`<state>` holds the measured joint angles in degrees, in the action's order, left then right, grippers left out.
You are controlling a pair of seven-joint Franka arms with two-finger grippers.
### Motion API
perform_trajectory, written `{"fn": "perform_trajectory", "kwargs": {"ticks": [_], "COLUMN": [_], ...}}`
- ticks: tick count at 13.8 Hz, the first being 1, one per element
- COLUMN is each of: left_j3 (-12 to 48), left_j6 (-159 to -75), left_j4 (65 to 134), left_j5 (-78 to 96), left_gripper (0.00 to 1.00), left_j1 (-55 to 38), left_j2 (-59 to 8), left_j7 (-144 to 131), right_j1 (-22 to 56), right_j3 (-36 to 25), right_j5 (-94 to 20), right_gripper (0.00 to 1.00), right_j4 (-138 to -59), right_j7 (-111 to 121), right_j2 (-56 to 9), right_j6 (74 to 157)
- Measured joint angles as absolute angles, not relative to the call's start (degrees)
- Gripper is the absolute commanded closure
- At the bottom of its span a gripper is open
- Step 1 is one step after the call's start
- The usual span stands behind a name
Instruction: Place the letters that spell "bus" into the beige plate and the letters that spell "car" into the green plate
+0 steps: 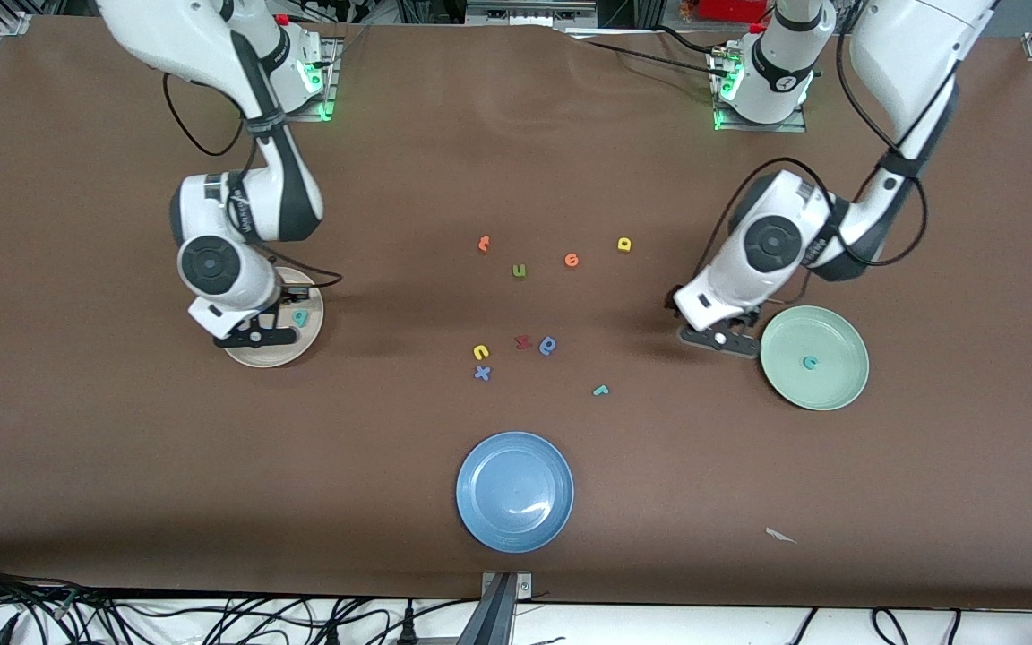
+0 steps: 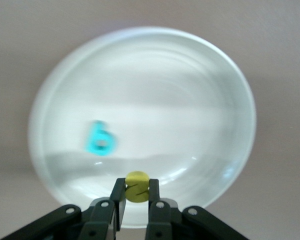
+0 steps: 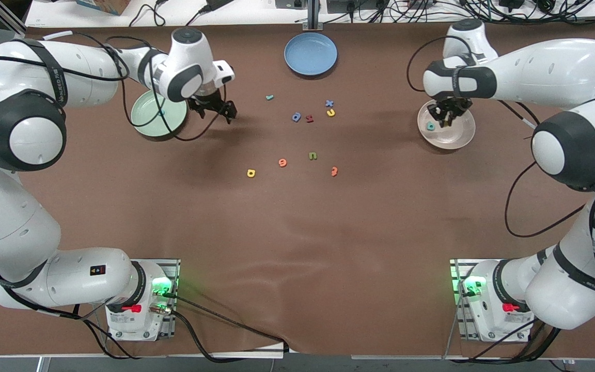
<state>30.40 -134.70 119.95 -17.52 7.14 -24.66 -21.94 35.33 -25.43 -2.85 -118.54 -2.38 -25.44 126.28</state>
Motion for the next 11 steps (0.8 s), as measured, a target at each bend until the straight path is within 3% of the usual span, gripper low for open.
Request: {"fn": "perform_trajectory", "kwargs": {"ticks": [1,2,6,11], "left_j3": [31.99,33.49,37.16,37.33], "left_j6": [-134.76,-135.15,-144.03,-146.68], "left_j4": [121.44,123.25,131.65,135.23], "left_j5": [-17.52,-17.52,-17.52,-17.52], "left_gripper": [0.0,0.0,0.0,0.03], "left_j1": [7.15,7.16,6.6,3.81], "left_j2": [-23.67,-22.67,-21.02,-21.08], "left_j7": [-23.03,-24.25,-28.2,-29.02], "right_j1": [34.04,33.34,33.76,34.88], "right_j3": [-25.44,-25.43,-24.77,-17.55], "right_j5": [-2.85,-2.98,-5.15,-8.84], "right_gripper": [0.09,0.0,0.01,0.01], "right_j4": [-119.27,-119.66,-118.32,-107.01], "right_j7": [-0.91,-0.18,0.05,-7.11], "right_j2": [-25.81,-26.19,-25.93,-25.24], "right_j6": [127.15,127.61,126.62,122.91]}}
